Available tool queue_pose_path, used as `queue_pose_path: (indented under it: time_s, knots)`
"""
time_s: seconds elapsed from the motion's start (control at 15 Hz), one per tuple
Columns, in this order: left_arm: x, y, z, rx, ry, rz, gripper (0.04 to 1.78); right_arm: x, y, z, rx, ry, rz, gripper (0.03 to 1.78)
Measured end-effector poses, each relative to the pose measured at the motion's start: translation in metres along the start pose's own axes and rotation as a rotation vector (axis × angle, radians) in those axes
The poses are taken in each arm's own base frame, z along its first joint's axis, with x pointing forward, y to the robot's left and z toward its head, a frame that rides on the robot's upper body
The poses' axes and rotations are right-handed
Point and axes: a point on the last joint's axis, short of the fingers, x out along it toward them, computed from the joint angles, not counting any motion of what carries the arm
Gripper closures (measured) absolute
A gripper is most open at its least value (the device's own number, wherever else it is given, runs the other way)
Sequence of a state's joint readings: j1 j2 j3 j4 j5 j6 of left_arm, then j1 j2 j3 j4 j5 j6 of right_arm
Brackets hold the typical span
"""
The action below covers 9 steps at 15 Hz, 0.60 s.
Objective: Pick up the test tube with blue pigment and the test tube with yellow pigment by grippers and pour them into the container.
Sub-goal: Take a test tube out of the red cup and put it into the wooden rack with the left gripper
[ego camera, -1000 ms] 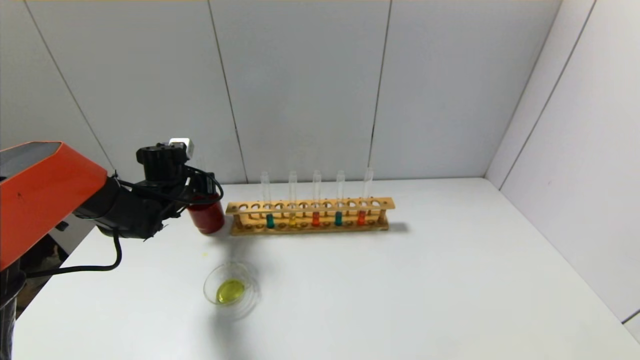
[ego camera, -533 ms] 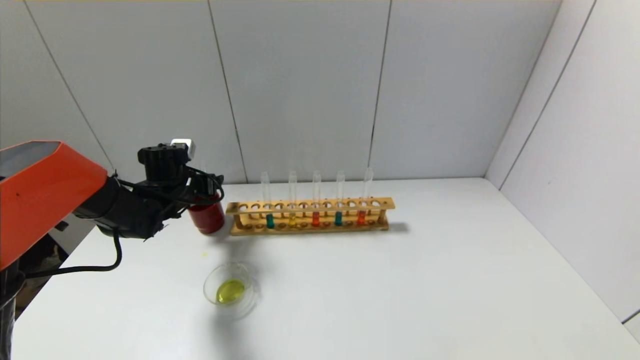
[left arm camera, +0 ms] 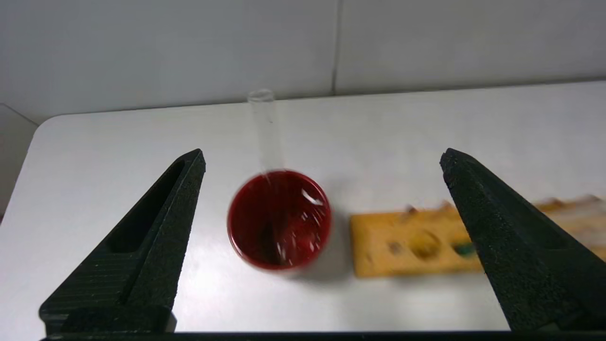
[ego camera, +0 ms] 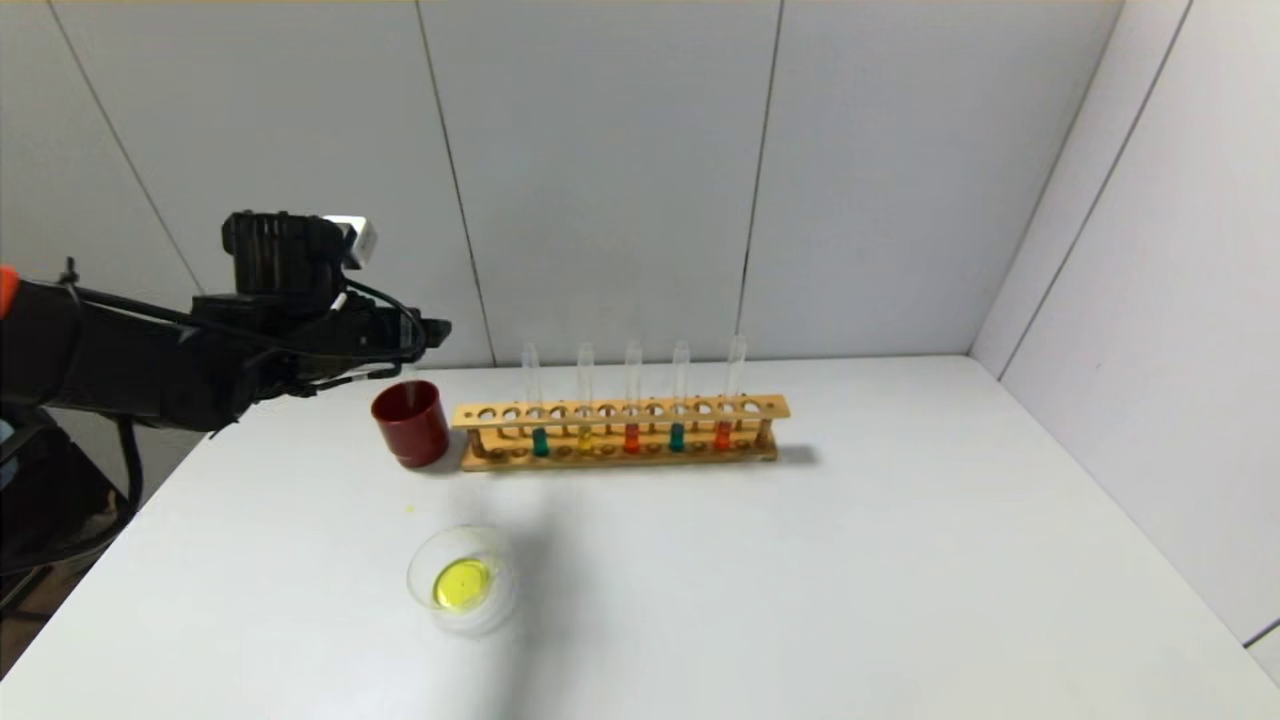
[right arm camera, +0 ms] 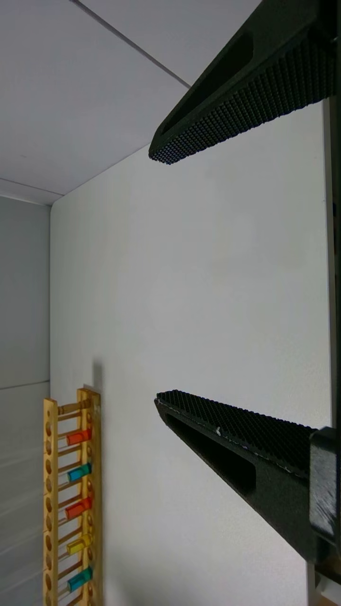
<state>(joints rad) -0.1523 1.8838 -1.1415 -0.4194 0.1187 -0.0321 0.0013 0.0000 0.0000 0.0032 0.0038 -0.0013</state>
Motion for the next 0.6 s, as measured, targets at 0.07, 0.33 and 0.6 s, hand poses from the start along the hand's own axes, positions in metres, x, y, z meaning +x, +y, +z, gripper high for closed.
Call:
queue_pose_path:
  time_s: [0.07,0.33,0.6]
  knots:
    - [-0.015,-0.006,0.004,0.008,0.027,-0.015,0.07,0.000,0.000,0.000,0.000,0.000,0.000,0.06]
    - [-0.057,-0.018,0.004,0.027,0.086,-0.061,0.07,0.000,0.000,0.000,0.000,0.000,0.001,0.06]
    - [-0.068,-0.034,-0.005,0.008,0.104,-0.116,0.07,0.000,0.000,0.000,0.000,0.000,0.001,0.06]
